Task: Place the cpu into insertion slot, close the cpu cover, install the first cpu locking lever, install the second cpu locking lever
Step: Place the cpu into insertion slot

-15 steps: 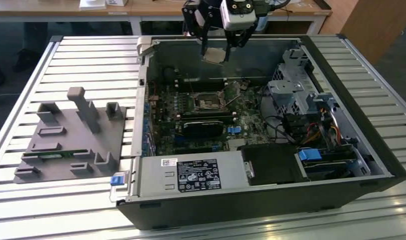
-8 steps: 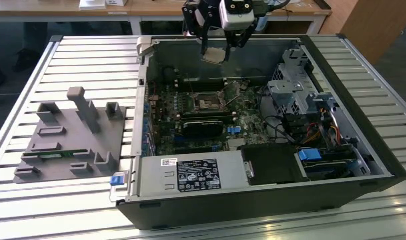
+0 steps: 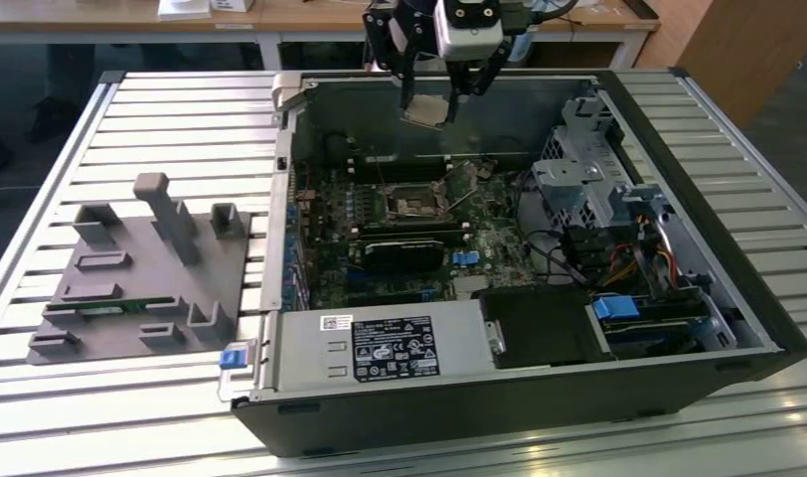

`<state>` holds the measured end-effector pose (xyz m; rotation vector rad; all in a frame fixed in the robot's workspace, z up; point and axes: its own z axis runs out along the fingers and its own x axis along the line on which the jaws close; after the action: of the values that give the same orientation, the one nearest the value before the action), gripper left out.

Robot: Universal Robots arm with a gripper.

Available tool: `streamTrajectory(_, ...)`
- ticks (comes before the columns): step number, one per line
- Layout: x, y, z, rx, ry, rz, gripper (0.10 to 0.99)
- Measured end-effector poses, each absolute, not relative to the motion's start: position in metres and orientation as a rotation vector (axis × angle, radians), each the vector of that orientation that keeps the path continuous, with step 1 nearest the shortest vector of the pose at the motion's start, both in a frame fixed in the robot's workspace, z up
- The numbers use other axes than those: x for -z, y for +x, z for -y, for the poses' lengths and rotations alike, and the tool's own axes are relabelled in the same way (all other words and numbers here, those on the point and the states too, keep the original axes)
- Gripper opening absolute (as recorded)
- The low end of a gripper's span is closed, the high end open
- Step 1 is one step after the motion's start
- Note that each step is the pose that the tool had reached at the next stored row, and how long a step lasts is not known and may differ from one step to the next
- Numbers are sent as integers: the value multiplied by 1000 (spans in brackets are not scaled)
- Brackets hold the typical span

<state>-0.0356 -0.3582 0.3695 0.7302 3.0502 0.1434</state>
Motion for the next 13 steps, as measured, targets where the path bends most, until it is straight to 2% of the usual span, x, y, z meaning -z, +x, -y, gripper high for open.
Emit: streamTrajectory(13,-370,-36,358,-143,791,-3033,541)
